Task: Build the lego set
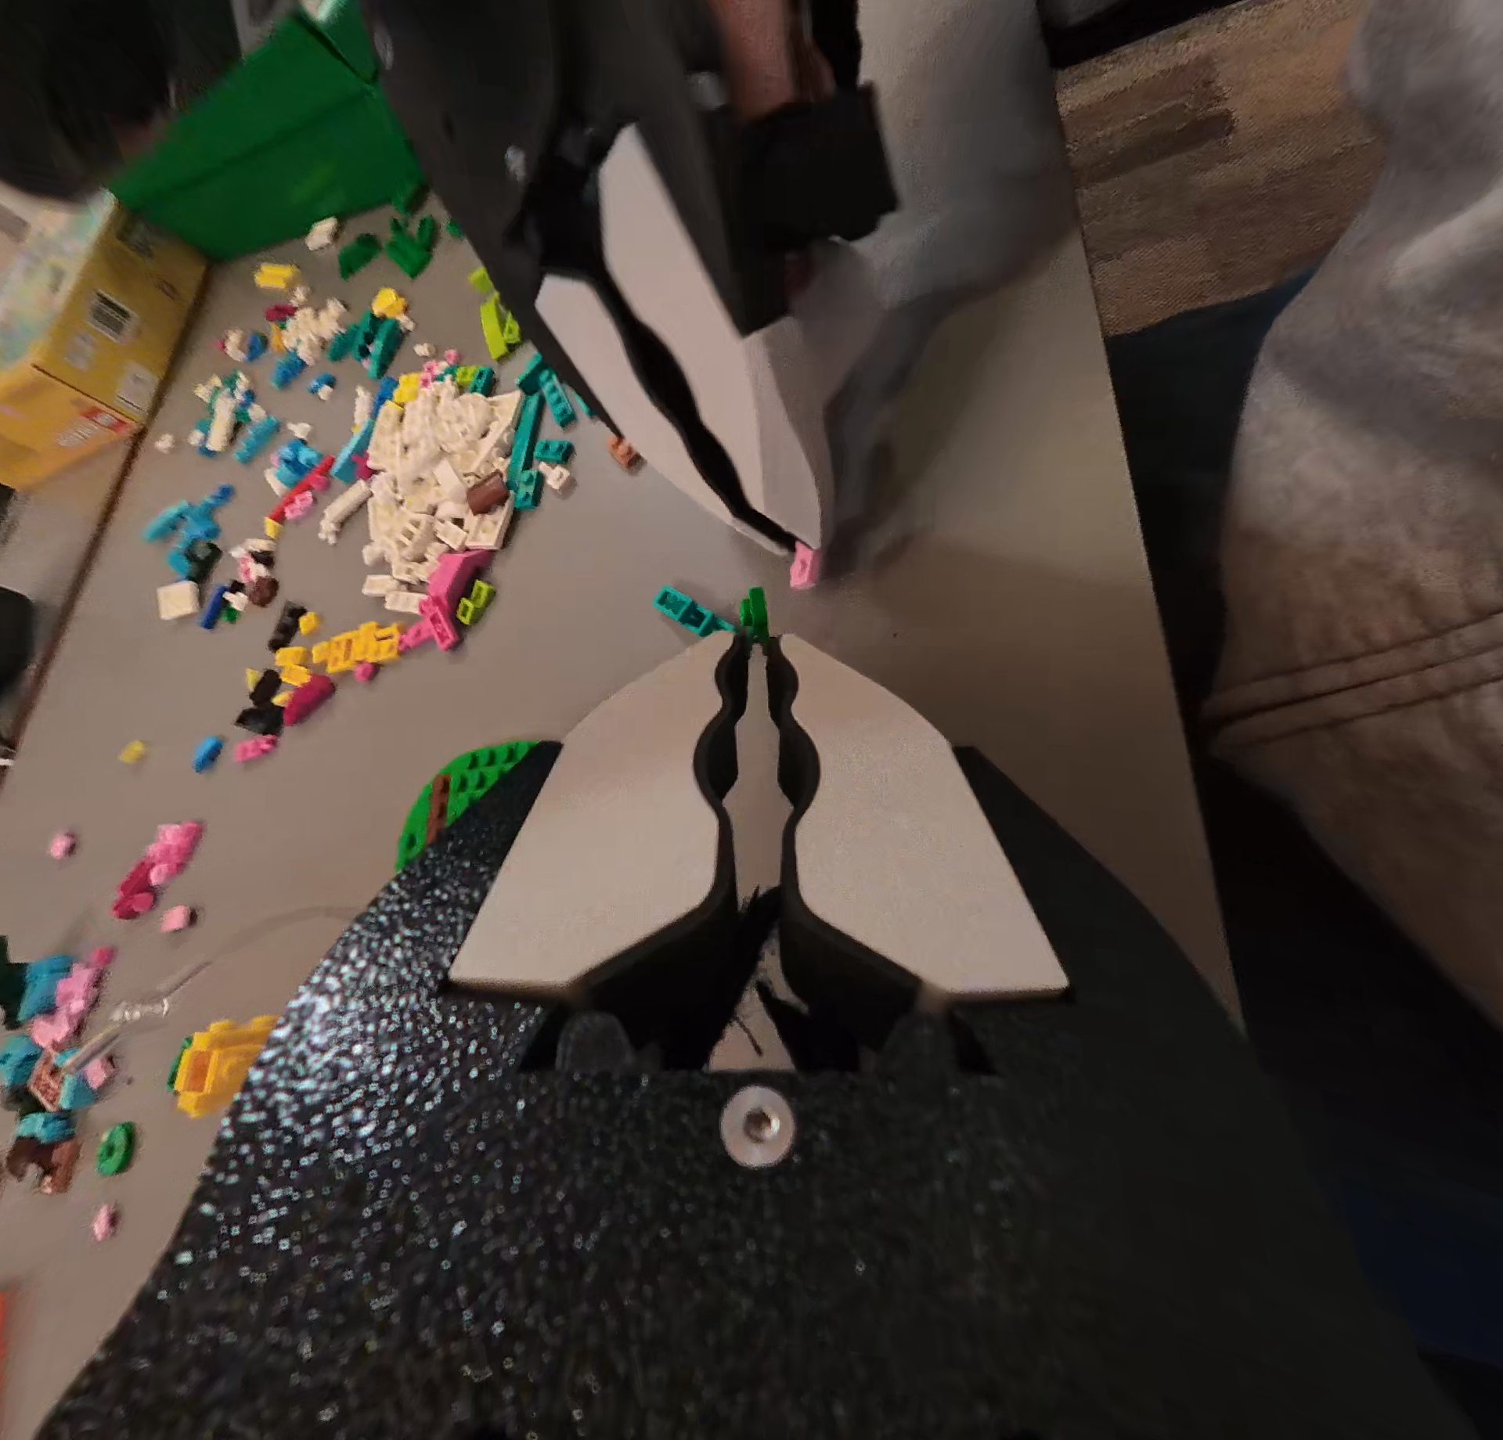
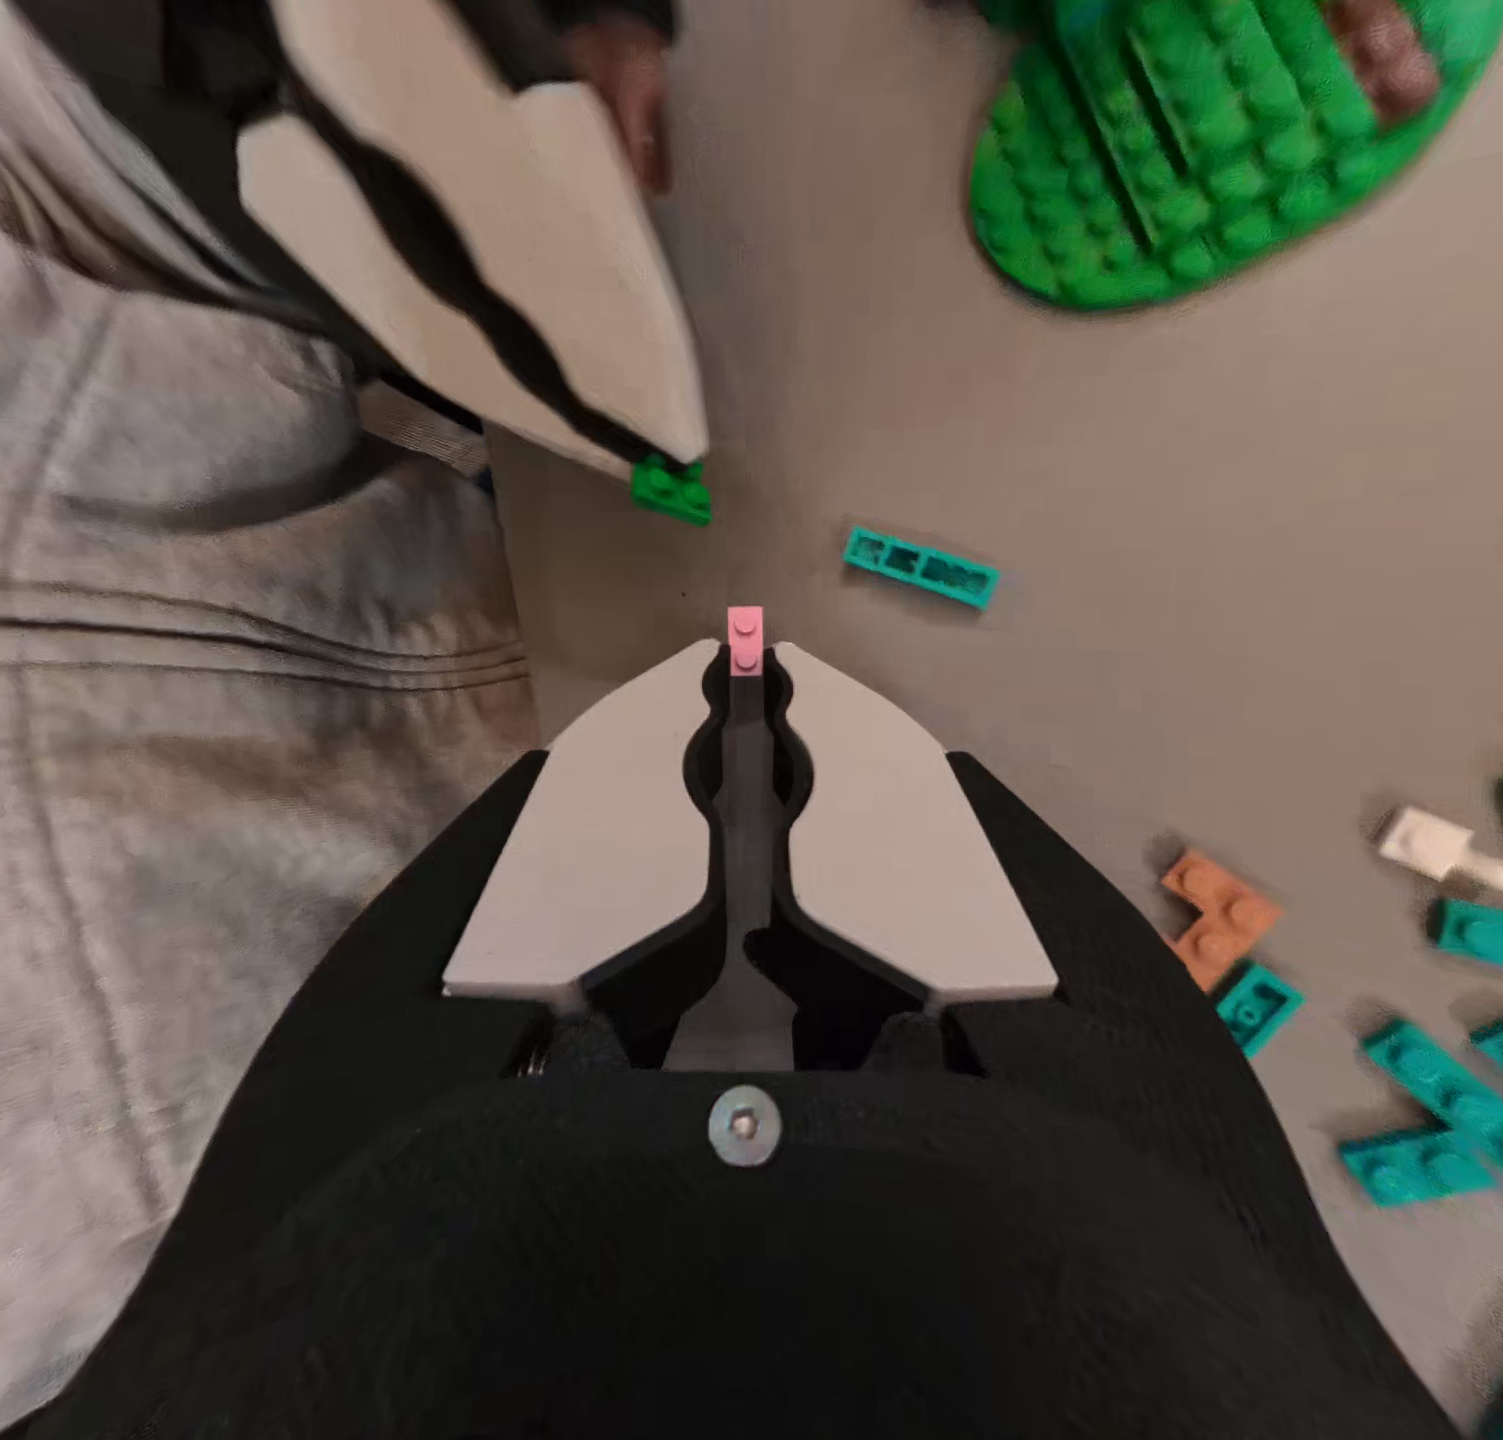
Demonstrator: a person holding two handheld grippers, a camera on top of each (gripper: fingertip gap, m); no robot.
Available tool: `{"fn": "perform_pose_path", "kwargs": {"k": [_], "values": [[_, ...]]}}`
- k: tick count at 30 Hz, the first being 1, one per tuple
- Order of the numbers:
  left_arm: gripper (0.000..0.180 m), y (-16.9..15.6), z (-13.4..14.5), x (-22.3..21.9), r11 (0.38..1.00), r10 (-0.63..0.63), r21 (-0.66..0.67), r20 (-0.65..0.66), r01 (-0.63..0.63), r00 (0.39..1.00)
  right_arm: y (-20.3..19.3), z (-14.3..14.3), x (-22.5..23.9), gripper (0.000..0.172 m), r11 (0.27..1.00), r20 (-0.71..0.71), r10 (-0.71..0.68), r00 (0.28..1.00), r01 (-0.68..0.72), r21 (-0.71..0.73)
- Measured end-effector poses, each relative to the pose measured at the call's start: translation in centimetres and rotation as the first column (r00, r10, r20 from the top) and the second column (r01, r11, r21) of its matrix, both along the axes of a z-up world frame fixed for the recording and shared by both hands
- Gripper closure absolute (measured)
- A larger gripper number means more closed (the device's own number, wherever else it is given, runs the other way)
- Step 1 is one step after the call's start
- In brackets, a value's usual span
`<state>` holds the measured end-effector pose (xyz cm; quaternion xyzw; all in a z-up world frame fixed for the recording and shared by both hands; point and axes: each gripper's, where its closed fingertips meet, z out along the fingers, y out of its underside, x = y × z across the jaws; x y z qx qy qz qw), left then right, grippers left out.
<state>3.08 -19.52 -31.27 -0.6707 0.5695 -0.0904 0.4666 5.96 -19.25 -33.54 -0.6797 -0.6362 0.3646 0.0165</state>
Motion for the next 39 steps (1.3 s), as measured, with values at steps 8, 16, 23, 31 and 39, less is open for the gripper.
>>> {"fn": "perform_pose_path", "kwargs": {"k": [8, 16, 23, 31, 39], "values": [[0.175, -0.5, 0.0, 1.8, 0.997, -0.059, 0.050, 0.007, 0.058, 0.998, 1.0, -0.6, 2.8, 0.166, 0.970, 0.344, 0.087, 0.935, -0.001, -0.243], [0.175, -0.3, 0.6, 1.4, 0.996, -0.026, 0.089, 0.063, 0.020, 0.998, 3.2, -0.1, 3.1, 0.148, 0.990, 0.387, -0.019, 0.922, 0.071, -0.121], [0.175, 0.3, 0.2, 0.8, 0.996, 0.015, 0.091, 0.028, -0.017, 0.999, 2.0, 0.4, 2.9, 0.152, 0.958, 0.002, -0.019, 1.000, 0.017, 0.288], [0.175, 0.1, 0.3, 1.0, 0.987, 0.014, 0.160, -0.037, -0.008, 0.999, 2.1, -0.9, 2.8, 0.160, 0.926, -0.036, -0.082, 0.996, 0.090, 0.368], [0.175, 0.6, 1.1, 1.5, 0.973, 0.040, 0.226, 0.001, -0.039, 0.999, 1.8, 0.9, 1.6, 0.166, 0.856, -0.066, 0.052, 0.996, -0.010, 0.516]]}}
